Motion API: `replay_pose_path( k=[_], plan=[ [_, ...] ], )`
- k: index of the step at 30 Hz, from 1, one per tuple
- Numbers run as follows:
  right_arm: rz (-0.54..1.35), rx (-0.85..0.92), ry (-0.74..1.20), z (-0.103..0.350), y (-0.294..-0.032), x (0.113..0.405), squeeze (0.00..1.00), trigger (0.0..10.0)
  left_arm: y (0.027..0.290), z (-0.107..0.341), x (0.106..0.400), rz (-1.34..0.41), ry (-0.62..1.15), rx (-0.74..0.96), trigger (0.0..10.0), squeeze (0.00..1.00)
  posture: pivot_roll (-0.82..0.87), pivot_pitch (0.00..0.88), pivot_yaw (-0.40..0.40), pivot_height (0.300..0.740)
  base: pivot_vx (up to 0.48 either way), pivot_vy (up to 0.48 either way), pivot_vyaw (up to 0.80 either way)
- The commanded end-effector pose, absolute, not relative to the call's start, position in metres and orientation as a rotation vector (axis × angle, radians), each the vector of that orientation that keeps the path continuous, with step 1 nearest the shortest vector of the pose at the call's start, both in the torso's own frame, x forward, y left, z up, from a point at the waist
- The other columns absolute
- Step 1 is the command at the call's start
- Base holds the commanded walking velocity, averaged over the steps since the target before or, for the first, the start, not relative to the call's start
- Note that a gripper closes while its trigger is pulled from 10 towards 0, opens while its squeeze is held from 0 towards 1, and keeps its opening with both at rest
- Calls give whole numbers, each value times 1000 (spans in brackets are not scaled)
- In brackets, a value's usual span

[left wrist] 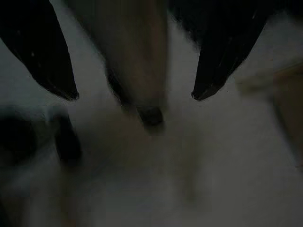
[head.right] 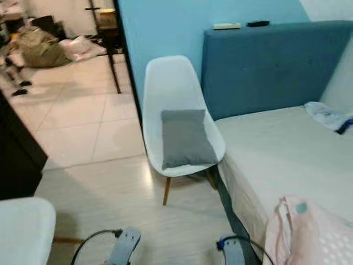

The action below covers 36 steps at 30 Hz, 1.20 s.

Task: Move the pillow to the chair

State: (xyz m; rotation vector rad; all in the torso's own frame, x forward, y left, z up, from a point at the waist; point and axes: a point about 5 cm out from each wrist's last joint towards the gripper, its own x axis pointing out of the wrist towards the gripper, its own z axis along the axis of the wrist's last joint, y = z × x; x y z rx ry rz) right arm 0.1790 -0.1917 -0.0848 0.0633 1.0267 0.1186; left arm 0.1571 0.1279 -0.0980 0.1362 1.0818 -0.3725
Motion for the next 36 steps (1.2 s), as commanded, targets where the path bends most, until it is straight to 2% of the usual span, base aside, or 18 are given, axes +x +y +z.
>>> replay_pose_path(
  k=[1,11,20,28,36],
  plan=[
    [146,51,1018,-84,-188,181,0,10000,128,-100,152,-395,1095,152,10000,0,-68,0,31,740,0,0,0],
    [171,26,972,-77,-191,193,0,10000,128,-98,158,-352,1096,107,10000,0,-70,0,4,740,0,0,0],
    [192,3,982,-80,-186,190,0,10000,128,-98,159,-364,1096,116,10000,0,-65,0,18,740,0,0,0],
    [195,30,953,-74,-179,202,0,10000,139,-93,171,-252,1065,59,10000,0,-35,0,3,740,0,0,0],
    [260,-66,984,-75,-174,201,0,10000,145,-95,165,-208,1065,21,10000,0,1,0,-26,740,0,0,0]
  ],
)
